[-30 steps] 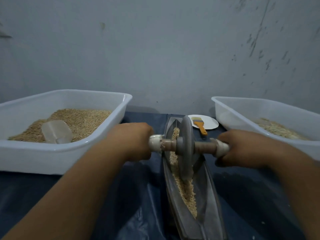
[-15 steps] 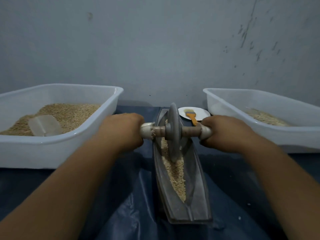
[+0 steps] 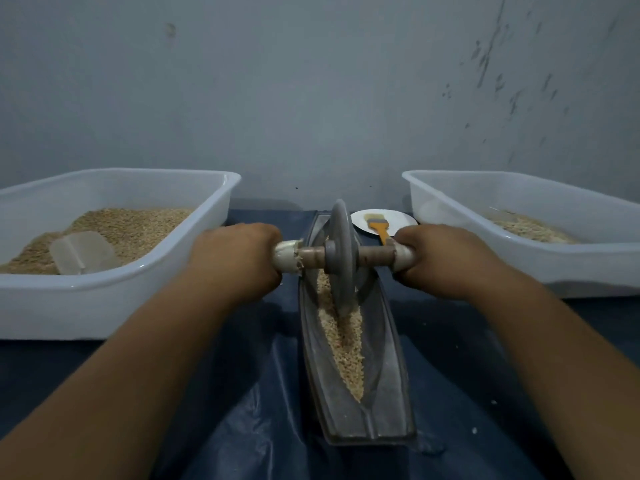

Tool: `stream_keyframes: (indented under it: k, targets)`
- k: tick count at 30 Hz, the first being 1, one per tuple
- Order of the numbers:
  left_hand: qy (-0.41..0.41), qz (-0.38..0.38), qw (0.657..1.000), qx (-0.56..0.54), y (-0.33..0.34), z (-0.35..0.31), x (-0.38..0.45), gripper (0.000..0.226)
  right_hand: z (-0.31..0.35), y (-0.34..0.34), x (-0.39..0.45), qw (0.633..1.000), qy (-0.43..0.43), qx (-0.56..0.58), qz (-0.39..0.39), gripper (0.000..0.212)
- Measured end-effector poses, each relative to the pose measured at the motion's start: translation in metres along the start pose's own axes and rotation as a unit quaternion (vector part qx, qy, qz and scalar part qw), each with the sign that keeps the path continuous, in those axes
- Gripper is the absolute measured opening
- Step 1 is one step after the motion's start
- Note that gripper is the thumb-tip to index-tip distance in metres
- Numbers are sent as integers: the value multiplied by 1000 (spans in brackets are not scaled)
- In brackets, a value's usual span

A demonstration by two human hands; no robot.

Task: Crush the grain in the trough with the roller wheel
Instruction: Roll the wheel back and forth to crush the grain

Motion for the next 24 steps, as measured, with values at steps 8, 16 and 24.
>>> stream_keyframes:
  k: [8,16,24]
  targets:
    - [39,260,962,-80,-14,9,-16,26,-2,-22,-30,951,10,119,285,22]
    - [10,111,993,-29,-8,2,-5,26,3,-8,-9,998,-12,25,53,23]
    - [17,326,943,-68,-28,10,-26,30,2,-33,-39,929,11,171,329,19]
Point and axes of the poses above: each hand's wrist, its own x-axis towards the middle knuckle, its own y-axis out of the palm, z = x × y, the point moved 4 cm from there along x, towards the middle knuckle, and after that the axes turned 1 degree about -z, right-handed, at the moved point
